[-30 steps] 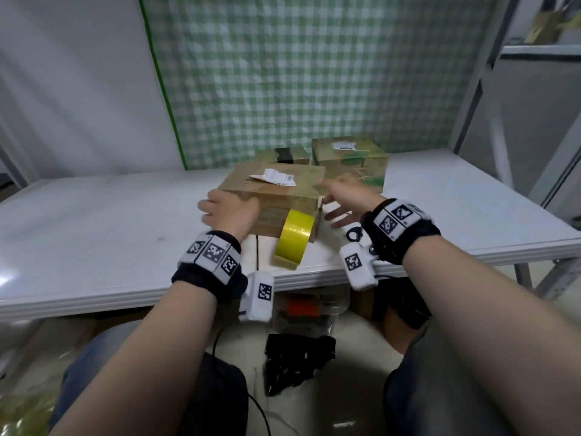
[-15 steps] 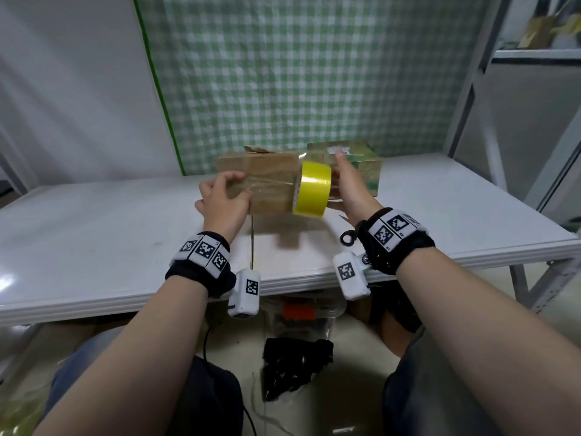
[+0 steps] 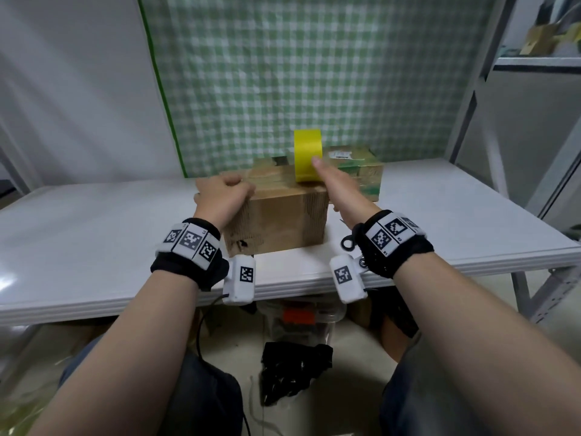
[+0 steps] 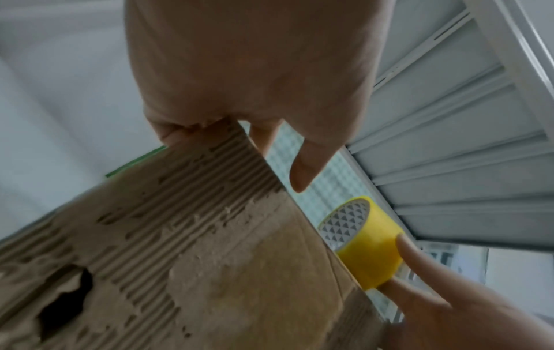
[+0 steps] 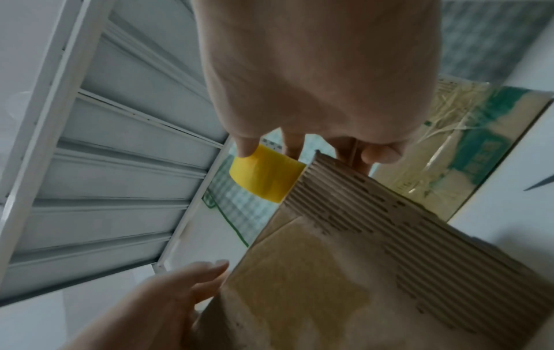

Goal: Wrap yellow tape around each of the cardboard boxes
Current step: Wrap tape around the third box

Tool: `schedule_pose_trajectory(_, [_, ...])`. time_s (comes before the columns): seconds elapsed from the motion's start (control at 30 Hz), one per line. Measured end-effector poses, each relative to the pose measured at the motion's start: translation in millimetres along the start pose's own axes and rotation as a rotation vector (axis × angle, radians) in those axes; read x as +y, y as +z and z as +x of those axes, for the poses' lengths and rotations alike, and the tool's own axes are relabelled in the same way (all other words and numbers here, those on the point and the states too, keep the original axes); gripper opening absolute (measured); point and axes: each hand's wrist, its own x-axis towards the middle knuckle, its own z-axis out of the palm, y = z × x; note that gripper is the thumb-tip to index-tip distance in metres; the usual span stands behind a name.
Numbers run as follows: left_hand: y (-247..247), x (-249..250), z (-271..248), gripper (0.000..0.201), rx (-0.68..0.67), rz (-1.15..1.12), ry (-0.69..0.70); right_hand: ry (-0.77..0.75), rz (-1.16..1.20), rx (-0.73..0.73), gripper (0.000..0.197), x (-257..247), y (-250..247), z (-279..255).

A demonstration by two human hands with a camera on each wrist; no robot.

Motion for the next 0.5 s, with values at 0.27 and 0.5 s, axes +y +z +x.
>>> schedule_pose_trajectory(0.27, [23.0, 10.1, -16.2, 0.031, -0.007, 0.53, 0.4, -0.236, -0.169, 0.099, 0.035, 9.9, 6.1, 13.1])
schedule_pose_trajectory(0.5, [31.2, 6.6, -10.0, 0.025, 0.064, 0.541, 0.334, -0.206, 0.045, 0.129, 0.071, 3.7, 5.8, 21.9])
